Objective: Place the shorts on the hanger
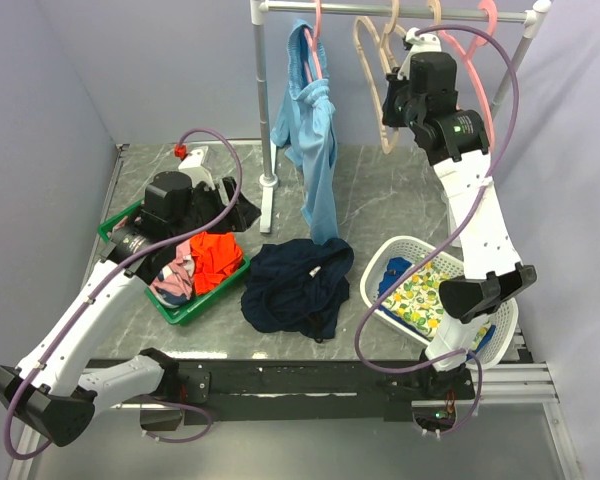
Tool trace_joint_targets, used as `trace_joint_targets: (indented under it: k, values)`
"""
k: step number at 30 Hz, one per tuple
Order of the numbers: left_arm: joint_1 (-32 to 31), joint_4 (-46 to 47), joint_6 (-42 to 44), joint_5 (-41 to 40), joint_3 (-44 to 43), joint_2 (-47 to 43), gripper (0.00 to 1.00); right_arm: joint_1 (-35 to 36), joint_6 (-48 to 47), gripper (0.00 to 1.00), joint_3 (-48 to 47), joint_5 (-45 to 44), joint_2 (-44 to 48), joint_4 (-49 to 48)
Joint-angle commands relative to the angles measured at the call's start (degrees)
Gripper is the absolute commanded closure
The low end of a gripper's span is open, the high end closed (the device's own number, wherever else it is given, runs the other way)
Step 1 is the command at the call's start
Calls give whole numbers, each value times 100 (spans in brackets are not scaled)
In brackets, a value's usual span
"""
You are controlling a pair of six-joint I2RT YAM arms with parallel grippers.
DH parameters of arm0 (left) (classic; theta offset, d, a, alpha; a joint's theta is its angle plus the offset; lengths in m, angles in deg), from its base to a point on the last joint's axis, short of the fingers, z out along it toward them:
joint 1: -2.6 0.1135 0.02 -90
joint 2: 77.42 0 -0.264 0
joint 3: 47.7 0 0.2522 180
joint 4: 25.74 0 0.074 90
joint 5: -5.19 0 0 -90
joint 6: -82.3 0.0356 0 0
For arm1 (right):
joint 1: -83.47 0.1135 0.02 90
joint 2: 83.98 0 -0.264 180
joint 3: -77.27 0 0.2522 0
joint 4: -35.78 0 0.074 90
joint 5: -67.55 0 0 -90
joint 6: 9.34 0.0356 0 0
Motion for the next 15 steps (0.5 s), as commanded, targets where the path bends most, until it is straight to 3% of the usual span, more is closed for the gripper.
trace_joint_targets:
  k: [1,8,15]
  values:
    - [26,91,99,57,-35,-96,25,-33,-75,100,-409,66,257,-136]
    - [35,82,47,75,43,-105,24,-25,57,100,-208,32,669,40]
    - [35,38,-85,75,307,-114,22,37,312,100,1057,-13,1548,-179]
